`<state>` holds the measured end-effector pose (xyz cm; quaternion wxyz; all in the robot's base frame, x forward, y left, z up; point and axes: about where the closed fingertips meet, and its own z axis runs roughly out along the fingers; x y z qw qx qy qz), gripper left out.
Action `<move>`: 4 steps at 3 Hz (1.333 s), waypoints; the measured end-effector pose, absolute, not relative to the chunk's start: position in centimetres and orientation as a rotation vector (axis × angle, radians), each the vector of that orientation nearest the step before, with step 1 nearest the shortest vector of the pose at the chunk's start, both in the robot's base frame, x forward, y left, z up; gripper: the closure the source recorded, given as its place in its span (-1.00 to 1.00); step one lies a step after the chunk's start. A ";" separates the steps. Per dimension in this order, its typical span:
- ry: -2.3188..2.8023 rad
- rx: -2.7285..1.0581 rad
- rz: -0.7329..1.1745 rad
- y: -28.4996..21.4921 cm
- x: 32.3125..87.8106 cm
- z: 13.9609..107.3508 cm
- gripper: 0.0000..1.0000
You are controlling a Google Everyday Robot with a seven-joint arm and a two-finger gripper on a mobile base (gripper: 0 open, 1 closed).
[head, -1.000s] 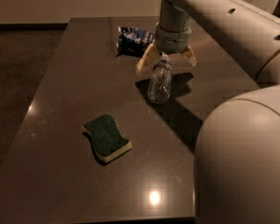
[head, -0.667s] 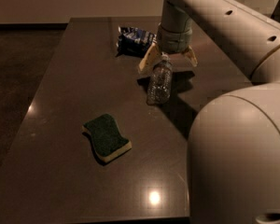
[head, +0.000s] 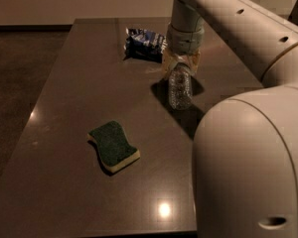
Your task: Place water bottle upright
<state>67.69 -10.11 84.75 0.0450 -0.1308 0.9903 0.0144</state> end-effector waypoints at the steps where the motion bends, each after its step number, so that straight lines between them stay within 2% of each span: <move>1: 2.985 -0.440 0.057 -10.1 67.5 85.9 0.43; 2: 2.885 -0.647 0.087 -10.6 66.9 88.5 0.99; 4: 2.572 -1.045 0.104 -11.2 66.2 92.9 1.00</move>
Offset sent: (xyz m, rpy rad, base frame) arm -0.0243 -0.0134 0.0618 0.0370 -0.1021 0.3480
